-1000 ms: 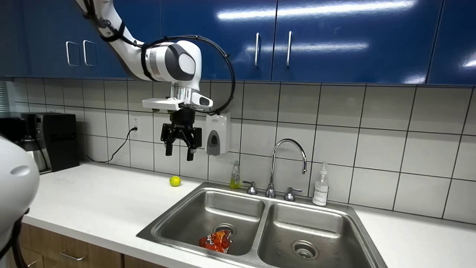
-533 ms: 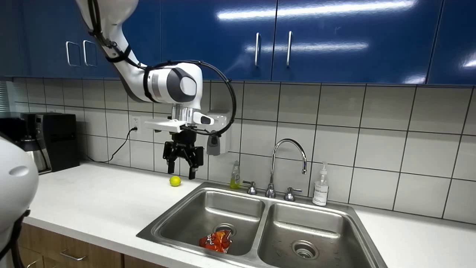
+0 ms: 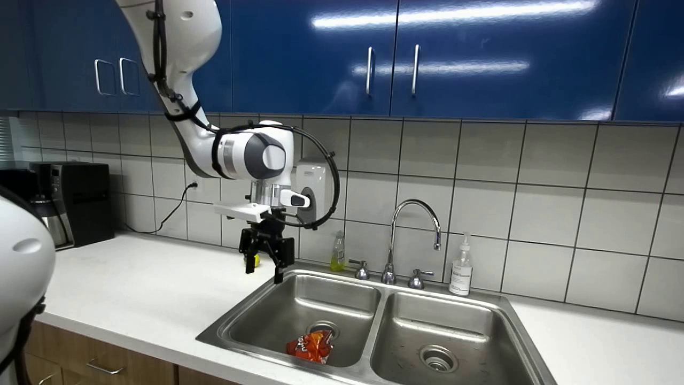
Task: Pick up the bag of chips in the sink and place it on the counter to the left of the sink
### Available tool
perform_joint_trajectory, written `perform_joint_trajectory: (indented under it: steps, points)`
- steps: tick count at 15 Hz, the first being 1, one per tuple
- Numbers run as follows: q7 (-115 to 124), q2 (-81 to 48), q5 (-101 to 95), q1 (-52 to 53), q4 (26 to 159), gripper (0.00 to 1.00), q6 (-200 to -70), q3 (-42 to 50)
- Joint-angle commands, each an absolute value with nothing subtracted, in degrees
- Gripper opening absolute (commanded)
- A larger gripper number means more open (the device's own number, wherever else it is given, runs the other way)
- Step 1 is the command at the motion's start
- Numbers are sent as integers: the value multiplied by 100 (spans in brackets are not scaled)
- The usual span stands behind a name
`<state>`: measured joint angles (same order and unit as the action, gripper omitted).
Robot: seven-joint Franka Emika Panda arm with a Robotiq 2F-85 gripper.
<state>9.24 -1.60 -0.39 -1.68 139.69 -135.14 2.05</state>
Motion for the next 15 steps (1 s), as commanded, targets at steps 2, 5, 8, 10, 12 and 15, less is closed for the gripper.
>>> perform_joint_trajectory:
  steps: [2,5,8,10,12,15]
  points:
    - [1268,-865,-142,-142,13621,100,-13890,225]
    - [1476,-1423,-142,-81,13206,100,-14005,265]
    - [1714,-1983,-134,13,12644,100,-13941,314]
    - [1875,-2389,-129,103,12203,100,-13880,355]
    - [2038,-2743,-122,200,11795,100,-13828,426]
    - [2218,-3251,-77,300,11202,100,-13754,535]
